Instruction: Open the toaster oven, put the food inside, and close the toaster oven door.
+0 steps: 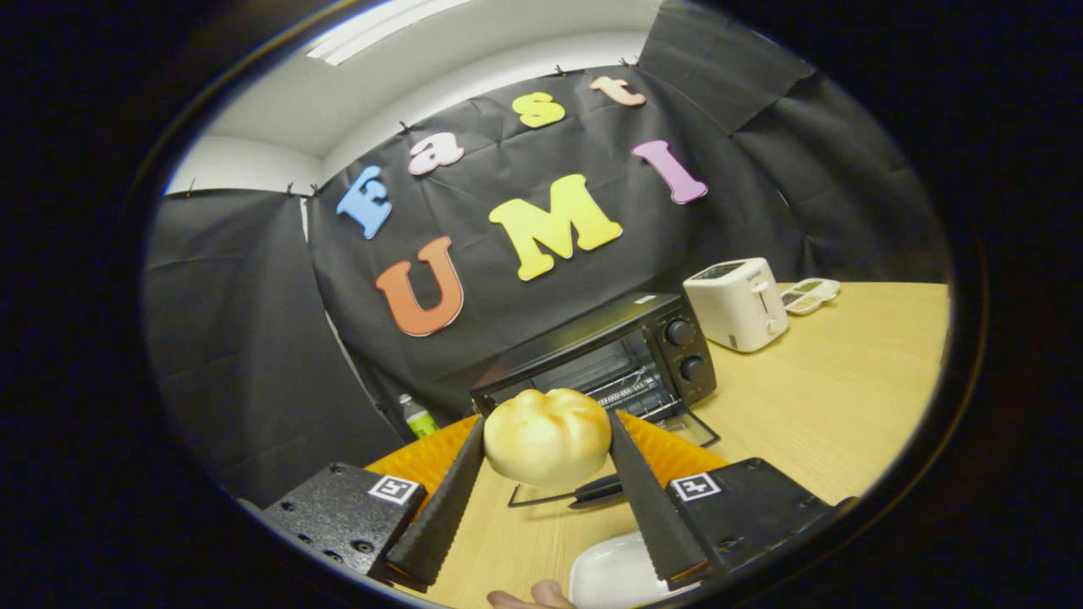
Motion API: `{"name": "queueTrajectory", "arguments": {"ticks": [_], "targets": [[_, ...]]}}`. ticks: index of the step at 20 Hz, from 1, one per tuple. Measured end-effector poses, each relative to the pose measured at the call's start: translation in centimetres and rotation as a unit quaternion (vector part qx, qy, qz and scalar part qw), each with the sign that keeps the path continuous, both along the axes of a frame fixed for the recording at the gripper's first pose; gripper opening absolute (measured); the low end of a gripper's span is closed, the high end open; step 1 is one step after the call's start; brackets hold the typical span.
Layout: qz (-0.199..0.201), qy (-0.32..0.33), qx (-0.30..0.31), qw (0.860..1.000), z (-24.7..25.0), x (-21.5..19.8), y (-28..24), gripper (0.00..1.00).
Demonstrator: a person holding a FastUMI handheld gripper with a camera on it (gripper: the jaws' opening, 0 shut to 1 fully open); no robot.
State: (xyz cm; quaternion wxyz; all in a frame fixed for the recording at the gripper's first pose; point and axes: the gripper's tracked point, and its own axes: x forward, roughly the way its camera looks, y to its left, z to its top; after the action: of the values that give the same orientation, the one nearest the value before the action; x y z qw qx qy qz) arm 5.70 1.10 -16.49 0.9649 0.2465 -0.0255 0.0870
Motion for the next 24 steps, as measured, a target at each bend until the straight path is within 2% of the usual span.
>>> {"name": "queueTrajectory", "arguments": {"ticks": [3,9,15,21,24], "targets": [[0.005,0.016,0.029,0.999,-0.7,2.4,0.3,0.93],[0.027,0.088,0.086,0.992,-2.8,9.1,-0.2,0.93],[0.038,0.112,0.076,0.99,-3.3,15.6,-0.3,0.93],[0.009,0.098,0.028,0.995,-2.8,20.2,-0.5,0.93],[0.006,0.112,0.027,0.993,-3.9,21.2,0.3,0.93]]}}
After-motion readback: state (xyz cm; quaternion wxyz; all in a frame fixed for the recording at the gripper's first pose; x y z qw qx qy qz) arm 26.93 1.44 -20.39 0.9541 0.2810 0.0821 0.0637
